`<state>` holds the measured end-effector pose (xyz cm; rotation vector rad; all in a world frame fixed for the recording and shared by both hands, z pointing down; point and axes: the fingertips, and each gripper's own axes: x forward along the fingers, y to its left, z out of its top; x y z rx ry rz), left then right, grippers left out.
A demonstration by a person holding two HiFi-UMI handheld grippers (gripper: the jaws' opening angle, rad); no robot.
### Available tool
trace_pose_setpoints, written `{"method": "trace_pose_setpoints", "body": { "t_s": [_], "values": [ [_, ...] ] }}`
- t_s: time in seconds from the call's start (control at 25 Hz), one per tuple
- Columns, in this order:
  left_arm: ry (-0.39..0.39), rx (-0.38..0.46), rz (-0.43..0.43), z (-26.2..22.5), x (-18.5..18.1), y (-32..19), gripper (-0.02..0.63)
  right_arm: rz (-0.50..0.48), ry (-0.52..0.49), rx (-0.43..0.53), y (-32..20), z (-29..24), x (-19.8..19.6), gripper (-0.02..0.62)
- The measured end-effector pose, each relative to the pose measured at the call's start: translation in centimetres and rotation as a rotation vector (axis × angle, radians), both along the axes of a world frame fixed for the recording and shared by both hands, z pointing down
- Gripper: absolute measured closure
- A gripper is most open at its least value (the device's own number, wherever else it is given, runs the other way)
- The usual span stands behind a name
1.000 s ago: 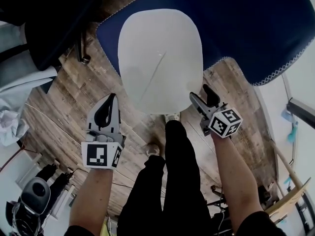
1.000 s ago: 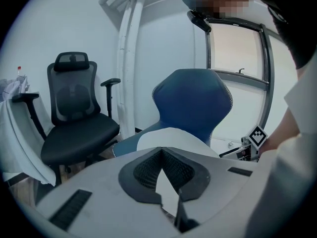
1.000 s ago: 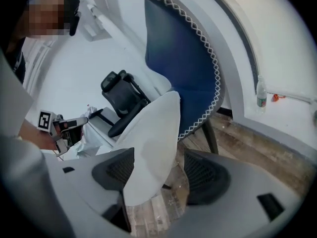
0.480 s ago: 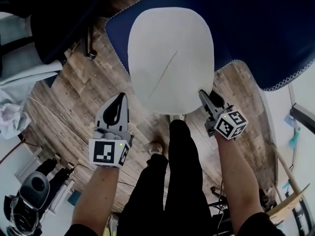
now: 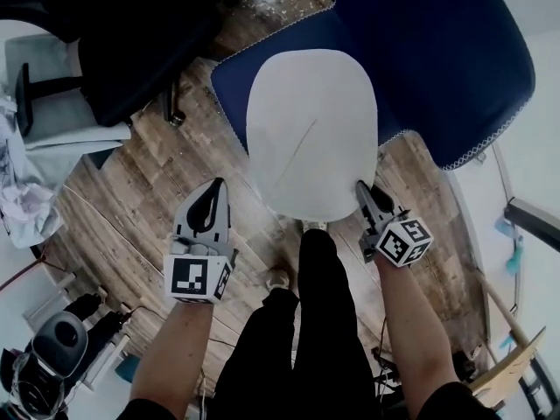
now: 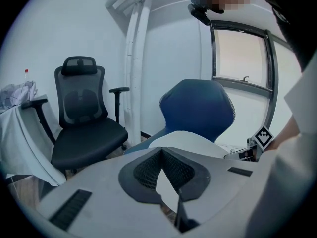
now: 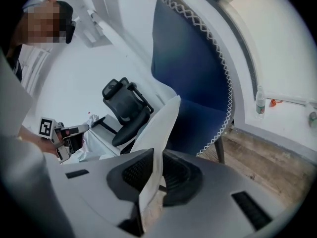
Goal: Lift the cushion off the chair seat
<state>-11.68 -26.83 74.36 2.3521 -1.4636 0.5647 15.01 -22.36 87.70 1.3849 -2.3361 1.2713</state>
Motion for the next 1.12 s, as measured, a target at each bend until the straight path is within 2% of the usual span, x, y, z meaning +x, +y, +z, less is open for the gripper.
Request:
{"method": "trace_pose_setpoints", "body": {
  "t_s": [0.6, 0.84, 1.12],
  "values": [
    [0.005, 0.052, -0.038, -6.7, -3.3, 0.2, 0.601, 0.019, -0.016, 0.073, -1.0, -8.3, -2.8, 0.558],
    [0.02, 0.086, -0.06, -10.8, -3.4, -0.2, 0.601, 0.007, -0.022, 0.099, -2.1, -12.0, -3.6, 0.561],
    [0.039, 0.147, -0.063, -15.9, -3.8, -0.4, 0.601, 0.03, -0.087, 0.105, -3.1, -16.4, -5.4, 0.565]
  ]
}}
